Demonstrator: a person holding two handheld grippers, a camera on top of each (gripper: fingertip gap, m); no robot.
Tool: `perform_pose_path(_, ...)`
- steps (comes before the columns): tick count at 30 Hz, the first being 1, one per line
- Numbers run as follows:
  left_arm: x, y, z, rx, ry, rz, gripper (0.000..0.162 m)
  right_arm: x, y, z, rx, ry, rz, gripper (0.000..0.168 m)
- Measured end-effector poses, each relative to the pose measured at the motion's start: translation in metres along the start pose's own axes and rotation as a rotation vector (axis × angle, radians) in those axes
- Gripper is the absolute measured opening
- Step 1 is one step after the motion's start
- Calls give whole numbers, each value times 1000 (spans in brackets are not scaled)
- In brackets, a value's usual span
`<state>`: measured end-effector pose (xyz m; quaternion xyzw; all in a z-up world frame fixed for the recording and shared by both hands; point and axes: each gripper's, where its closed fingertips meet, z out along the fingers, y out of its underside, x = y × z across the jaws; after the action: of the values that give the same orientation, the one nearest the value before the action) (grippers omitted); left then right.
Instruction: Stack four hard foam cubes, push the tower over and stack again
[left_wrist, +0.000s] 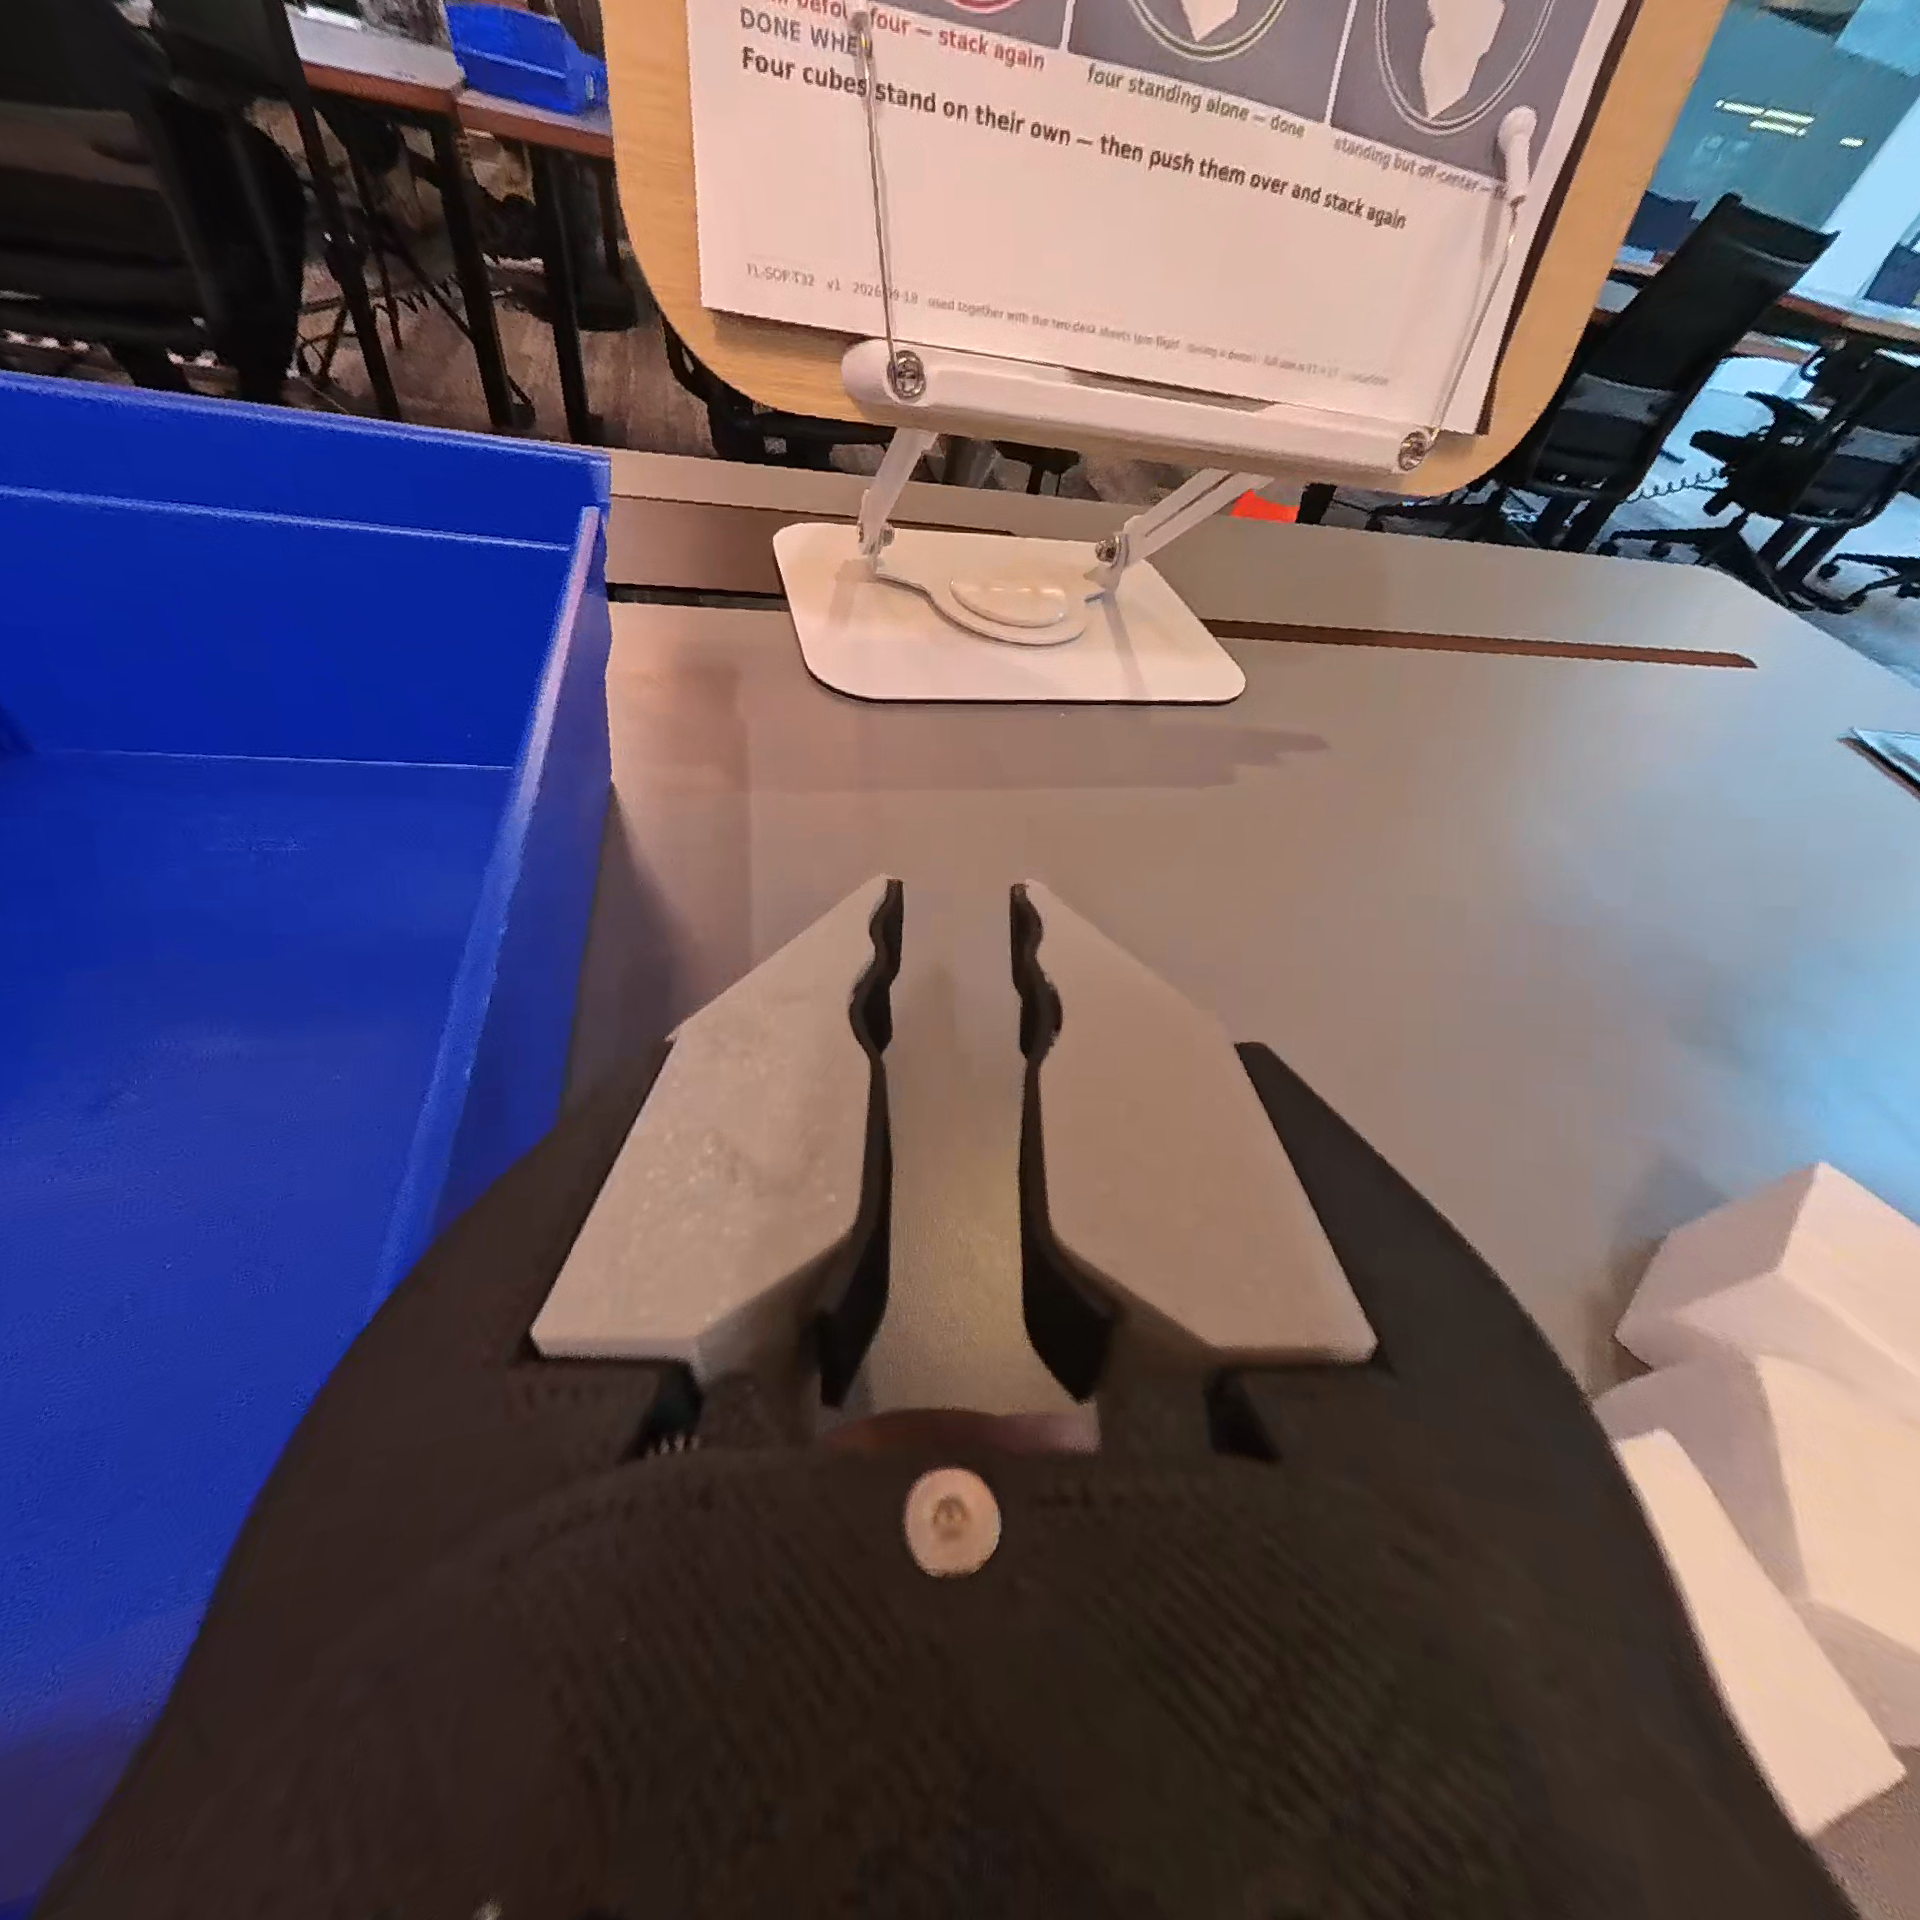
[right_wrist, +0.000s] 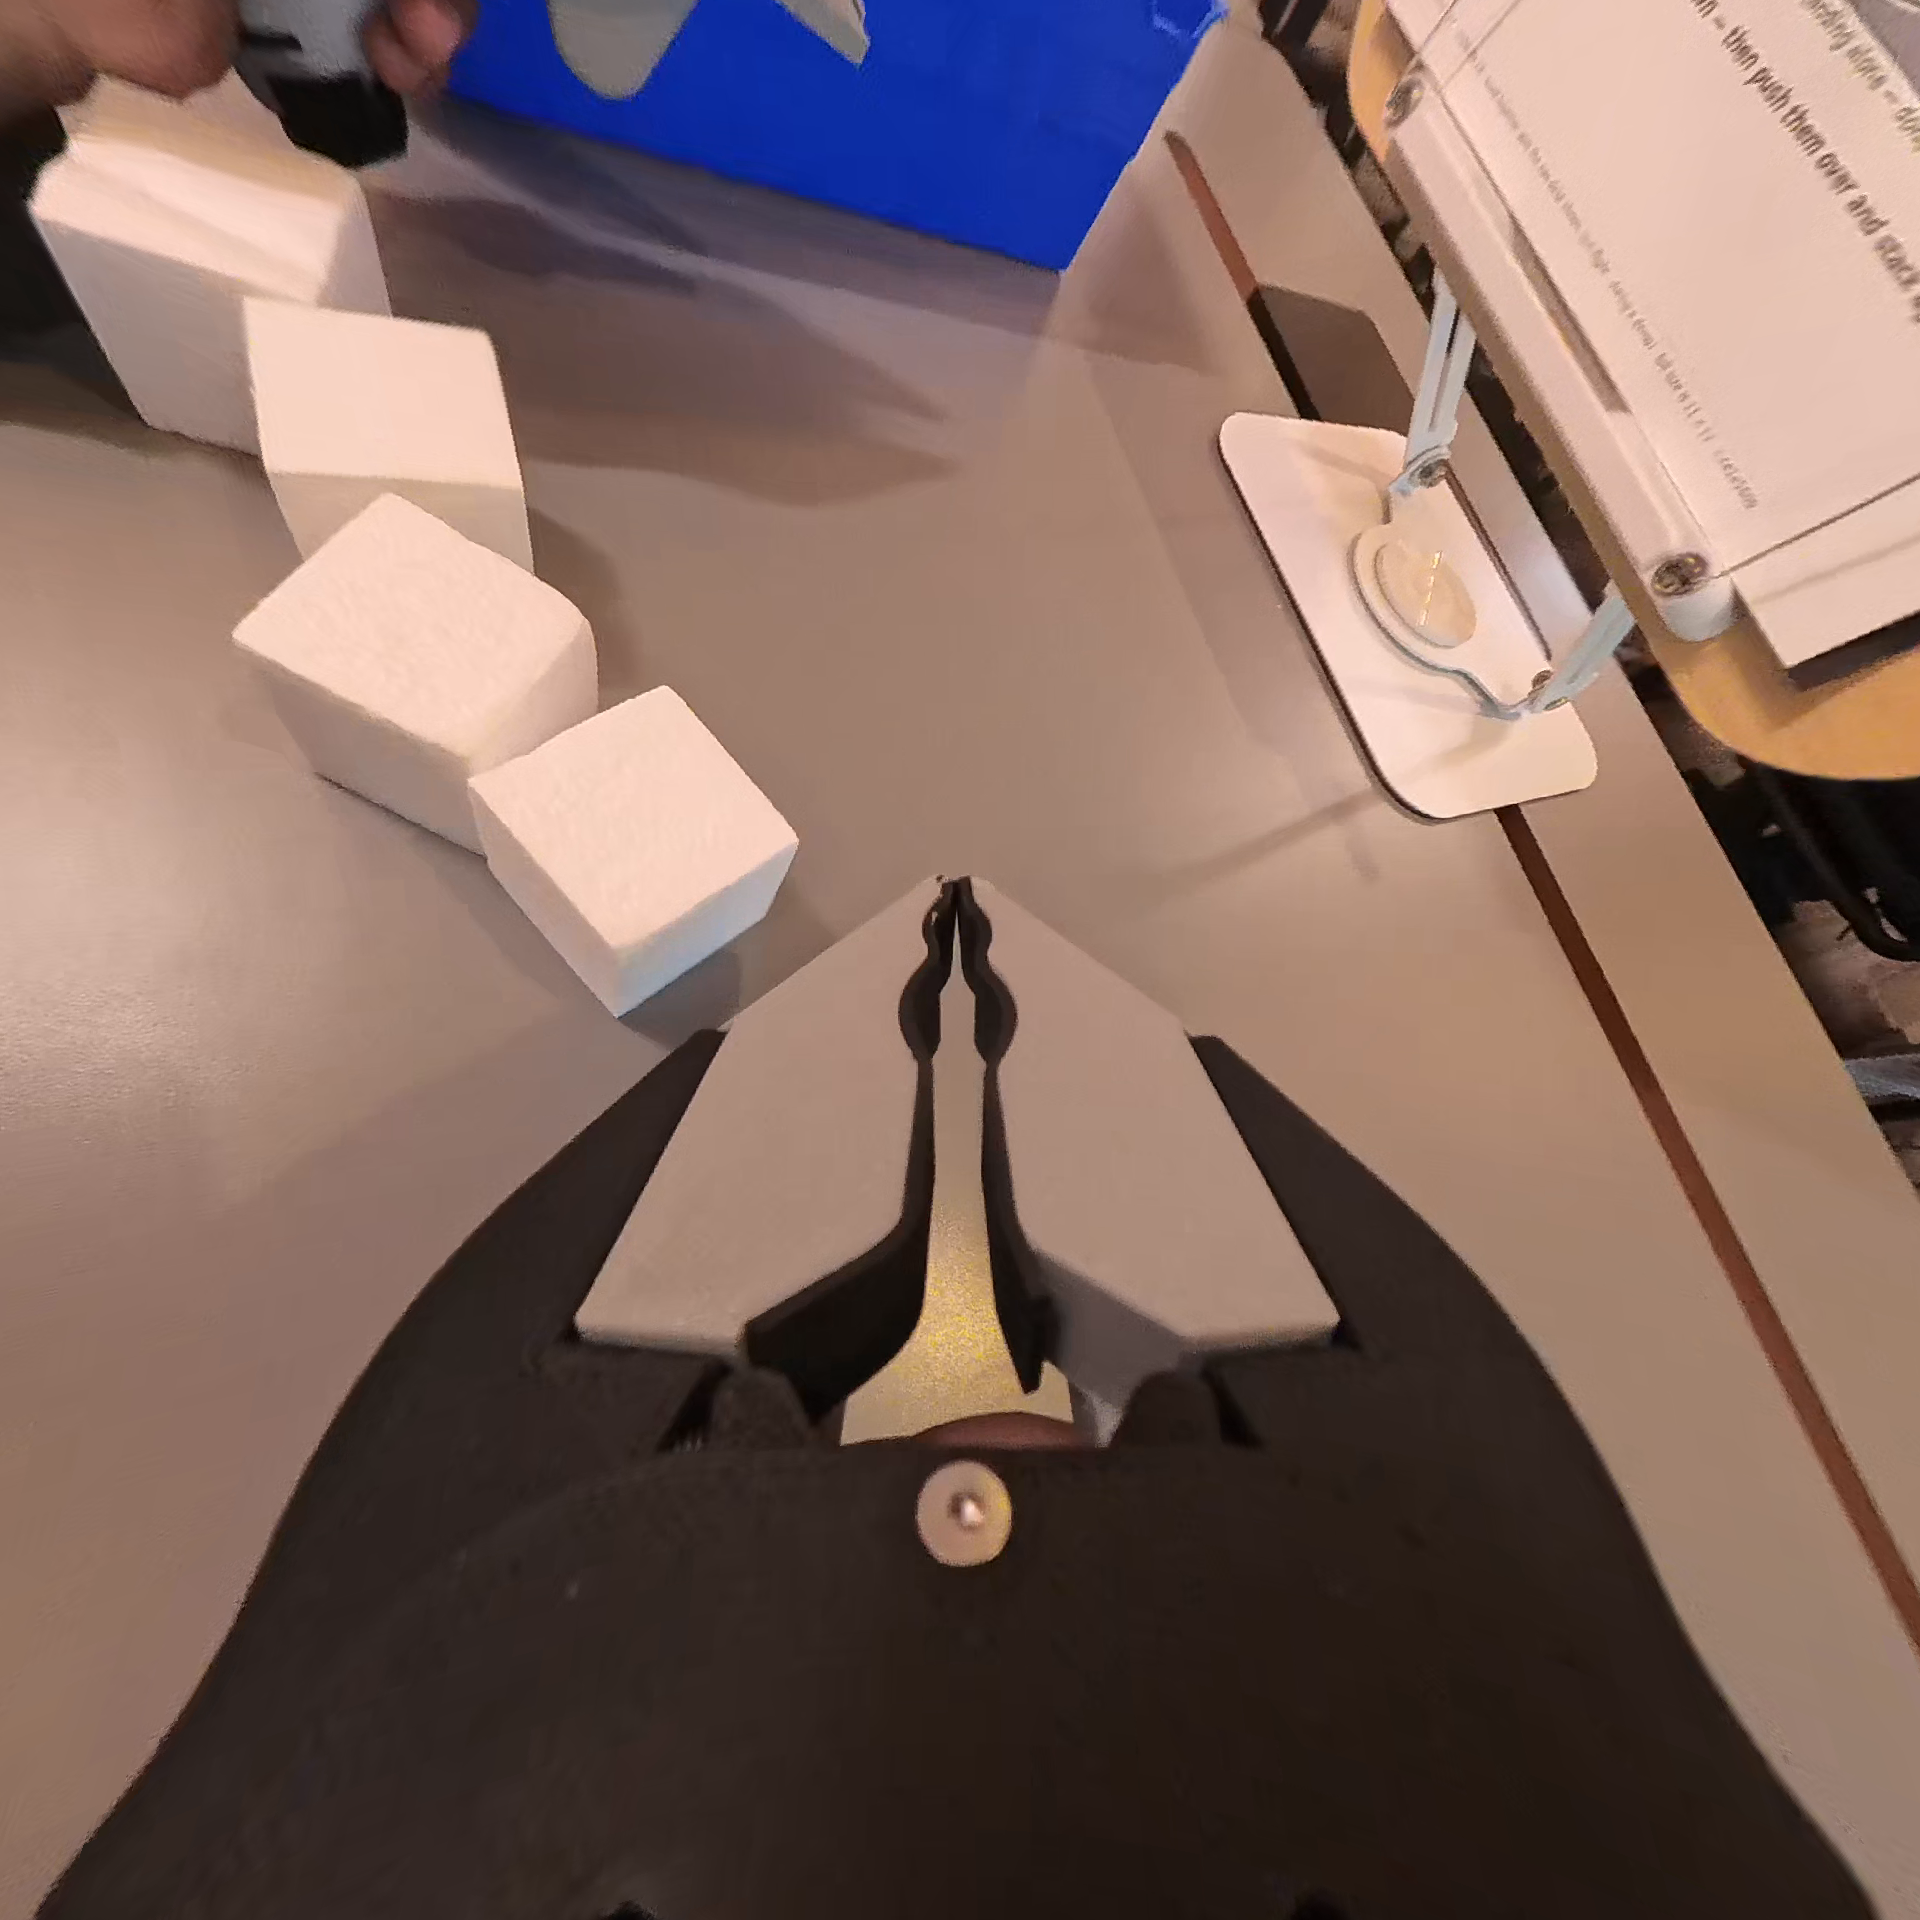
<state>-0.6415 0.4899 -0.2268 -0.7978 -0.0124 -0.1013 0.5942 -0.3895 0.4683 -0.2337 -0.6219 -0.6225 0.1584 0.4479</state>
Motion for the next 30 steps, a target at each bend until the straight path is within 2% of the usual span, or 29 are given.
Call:
perform_pose_path(1,1,-1,0,8,4,0,20,1,1,-2,30,0,15,0)
perform_pose_path(7,6,-1,1,10,16,16,27,26,26,-12,138,86,136,1)
perform_pose_path(11,8,-4,-2,7,-16,82,29,46,46,-16,132,161,211,13)
perform_pose_path(17,6,-15,-18,64,-46,125,32,66,65,-13,119,249,299,44)
perform_pose_path(19,3,-12,-24,39,-54,129,47,70,72,-10,89,277,301,53)
perform_pose_path(21,4,-13,-33,38,-60,141,56,76,79,-9,47,331,276,69)
perform_pose_path(26,12,-16,-56,103,-100,213,60,79,80,-10,22,374,266,75)
perform_pose_path(30,17,-11,-59,168,-113,261,58,76,77,-11,42,372,281,70)
